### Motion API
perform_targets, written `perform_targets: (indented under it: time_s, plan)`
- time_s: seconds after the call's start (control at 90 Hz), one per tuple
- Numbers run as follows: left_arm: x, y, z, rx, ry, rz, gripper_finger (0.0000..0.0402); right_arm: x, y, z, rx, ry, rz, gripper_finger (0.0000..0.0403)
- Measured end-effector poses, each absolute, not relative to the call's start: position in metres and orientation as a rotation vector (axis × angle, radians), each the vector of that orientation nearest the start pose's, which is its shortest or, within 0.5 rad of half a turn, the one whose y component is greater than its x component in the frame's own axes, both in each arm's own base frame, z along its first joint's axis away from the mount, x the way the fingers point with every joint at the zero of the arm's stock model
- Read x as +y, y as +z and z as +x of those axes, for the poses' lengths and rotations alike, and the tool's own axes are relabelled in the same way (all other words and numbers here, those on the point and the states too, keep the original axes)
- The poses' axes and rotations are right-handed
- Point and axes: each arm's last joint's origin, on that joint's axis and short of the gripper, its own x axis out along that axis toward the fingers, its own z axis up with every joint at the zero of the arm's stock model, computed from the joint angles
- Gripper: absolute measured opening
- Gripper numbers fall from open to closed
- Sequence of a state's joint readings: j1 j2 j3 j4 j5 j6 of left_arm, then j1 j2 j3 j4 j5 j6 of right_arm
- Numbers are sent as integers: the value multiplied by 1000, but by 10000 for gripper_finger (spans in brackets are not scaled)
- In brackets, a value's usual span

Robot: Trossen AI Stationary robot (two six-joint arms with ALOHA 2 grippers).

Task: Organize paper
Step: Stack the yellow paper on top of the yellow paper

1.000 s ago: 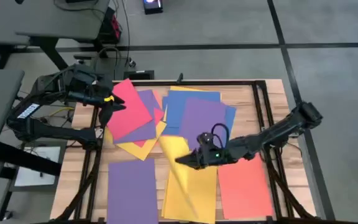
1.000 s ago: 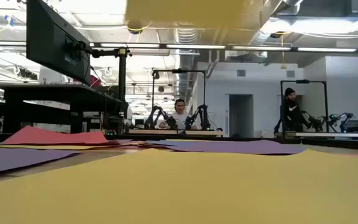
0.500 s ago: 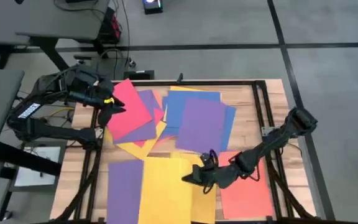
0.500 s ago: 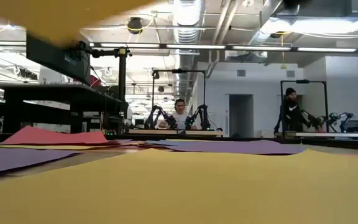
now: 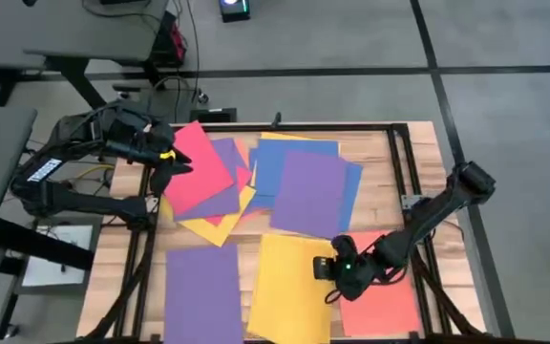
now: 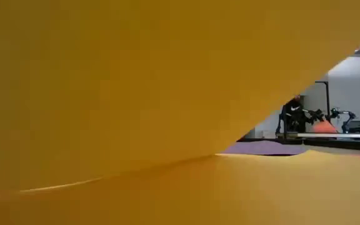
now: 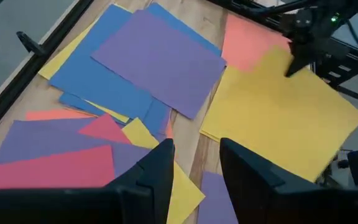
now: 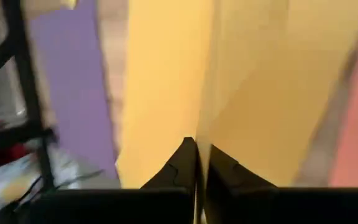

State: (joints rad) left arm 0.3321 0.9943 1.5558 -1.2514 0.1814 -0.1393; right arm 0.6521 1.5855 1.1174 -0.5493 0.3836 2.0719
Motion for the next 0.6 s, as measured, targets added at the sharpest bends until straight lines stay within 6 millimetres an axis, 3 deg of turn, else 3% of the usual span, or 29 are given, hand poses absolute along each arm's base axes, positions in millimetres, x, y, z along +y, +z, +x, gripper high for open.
perform_targets:
  time_s: [0.467, 0.6]
  plan:
    - [36, 445, 121, 659, 190, -305, 113, 150, 227, 280, 912, -574, 1133, 0]
    - [36, 445, 121, 659, 190, -305, 113, 147, 219, 287, 985, -535, 1096, 0]
